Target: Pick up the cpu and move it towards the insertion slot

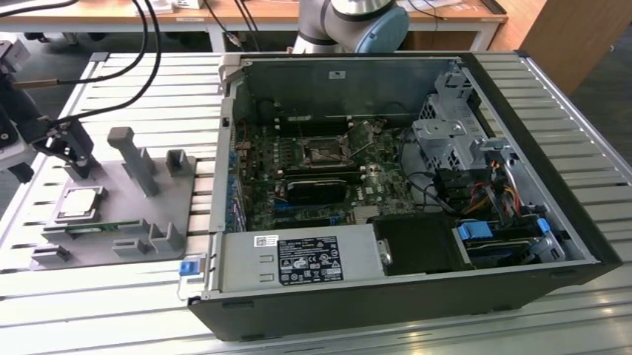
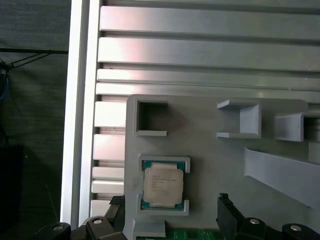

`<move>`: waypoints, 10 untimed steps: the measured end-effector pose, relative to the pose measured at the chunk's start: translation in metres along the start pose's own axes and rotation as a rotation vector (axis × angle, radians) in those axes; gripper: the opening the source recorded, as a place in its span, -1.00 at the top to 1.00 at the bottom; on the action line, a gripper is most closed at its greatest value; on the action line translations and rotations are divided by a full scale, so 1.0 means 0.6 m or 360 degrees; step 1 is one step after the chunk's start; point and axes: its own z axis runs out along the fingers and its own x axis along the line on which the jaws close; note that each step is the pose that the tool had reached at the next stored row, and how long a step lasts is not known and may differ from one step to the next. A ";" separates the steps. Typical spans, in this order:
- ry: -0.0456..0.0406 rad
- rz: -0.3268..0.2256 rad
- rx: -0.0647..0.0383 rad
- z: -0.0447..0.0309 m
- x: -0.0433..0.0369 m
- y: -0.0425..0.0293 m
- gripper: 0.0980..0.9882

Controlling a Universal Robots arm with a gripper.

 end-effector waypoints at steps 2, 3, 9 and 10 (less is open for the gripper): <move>0.0000 0.0000 0.0000 0.002 0.000 0.000 -0.62; 0.0000 0.0000 0.0000 0.002 0.001 0.000 -0.62; 0.0000 0.0000 0.0000 0.006 0.002 0.000 -0.62; 0.0000 0.0000 0.0000 0.007 0.002 0.000 -0.62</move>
